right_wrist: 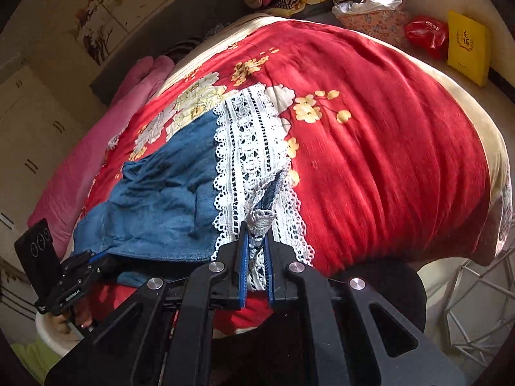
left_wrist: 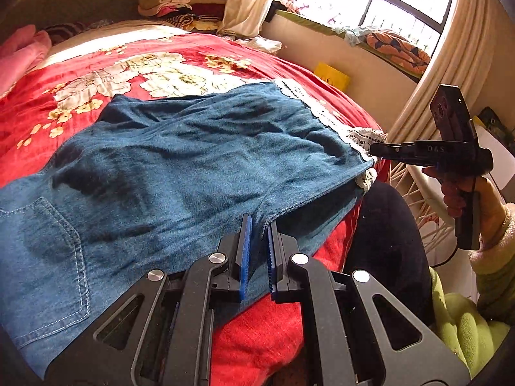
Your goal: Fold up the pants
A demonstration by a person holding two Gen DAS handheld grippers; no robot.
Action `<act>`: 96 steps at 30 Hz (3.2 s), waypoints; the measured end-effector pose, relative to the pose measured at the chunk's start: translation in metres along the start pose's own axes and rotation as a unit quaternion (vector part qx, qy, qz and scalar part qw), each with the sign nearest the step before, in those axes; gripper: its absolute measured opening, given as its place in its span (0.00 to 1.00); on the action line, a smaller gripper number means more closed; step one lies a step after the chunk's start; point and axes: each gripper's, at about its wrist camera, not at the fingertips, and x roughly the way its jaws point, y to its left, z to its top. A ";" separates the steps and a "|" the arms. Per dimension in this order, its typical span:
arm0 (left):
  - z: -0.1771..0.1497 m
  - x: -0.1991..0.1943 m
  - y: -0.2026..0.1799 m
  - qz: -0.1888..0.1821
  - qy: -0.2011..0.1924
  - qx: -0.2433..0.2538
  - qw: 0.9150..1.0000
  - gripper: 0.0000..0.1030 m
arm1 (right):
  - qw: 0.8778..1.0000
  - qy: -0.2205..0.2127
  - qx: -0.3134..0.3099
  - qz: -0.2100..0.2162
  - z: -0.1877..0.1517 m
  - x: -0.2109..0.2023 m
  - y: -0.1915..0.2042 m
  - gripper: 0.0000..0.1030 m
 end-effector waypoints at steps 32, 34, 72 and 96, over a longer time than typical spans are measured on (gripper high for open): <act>-0.018 -0.005 -0.017 -0.034 0.026 0.018 0.999 0.31 | 0.992 0.022 -0.119 -0.035 -0.005 0.026 0.042 0.28; -0.013 -0.014 -0.018 -0.043 0.011 0.014 0.999 0.32 | 0.991 0.046 -0.117 -0.045 -0.012 0.045 0.034 0.28; 0.133 0.057 0.111 0.066 0.035 -0.033 0.997 0.07 | 0.988 -0.017 -0.136 0.075 0.148 0.075 0.032 0.20; 0.067 -0.061 0.112 0.119 -0.073 -0.196 0.971 0.68 | 0.999 -0.022 -0.031 0.013 0.092 0.027 -0.025 0.55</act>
